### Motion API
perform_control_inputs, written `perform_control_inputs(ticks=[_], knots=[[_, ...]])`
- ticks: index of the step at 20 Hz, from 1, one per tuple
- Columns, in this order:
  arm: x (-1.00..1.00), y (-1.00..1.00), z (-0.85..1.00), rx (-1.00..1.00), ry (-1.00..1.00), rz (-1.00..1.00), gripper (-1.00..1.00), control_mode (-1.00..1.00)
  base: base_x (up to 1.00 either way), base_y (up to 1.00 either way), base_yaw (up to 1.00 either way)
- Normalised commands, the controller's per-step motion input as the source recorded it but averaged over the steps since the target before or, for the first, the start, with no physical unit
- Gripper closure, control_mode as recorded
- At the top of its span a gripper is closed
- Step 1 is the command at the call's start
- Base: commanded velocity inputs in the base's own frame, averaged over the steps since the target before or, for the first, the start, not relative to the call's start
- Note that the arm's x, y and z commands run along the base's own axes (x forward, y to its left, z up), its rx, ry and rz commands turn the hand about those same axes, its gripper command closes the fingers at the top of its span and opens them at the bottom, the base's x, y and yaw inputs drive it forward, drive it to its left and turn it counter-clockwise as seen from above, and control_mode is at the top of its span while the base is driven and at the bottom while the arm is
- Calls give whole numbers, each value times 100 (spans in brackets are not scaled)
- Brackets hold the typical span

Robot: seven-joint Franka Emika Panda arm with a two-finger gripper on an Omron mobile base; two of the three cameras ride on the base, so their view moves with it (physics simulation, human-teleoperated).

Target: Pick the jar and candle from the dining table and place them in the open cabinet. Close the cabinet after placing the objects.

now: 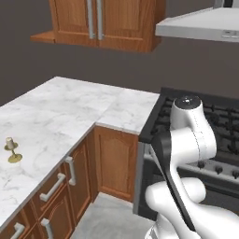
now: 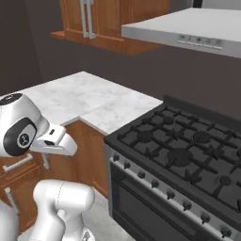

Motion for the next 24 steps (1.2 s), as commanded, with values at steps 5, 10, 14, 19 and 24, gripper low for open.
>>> perform_control_inputs(ticks=[5, 10, 14, 19, 24], knots=[[0, 0, 0, 0, 0, 0, -100, 100, 0, 49, 27], [0, 0, 0, 0, 0, 0, -100, 100, 0, 41, 27], [0, 0, 0, 0, 0, 0, -100, 100, 0, 34, 30], [0, 0, 0, 0, 0, 0, -100, 100, 0, 30, 31], [0, 0, 0, 0, 0, 0, -100, 100, 0, 31, 31]])
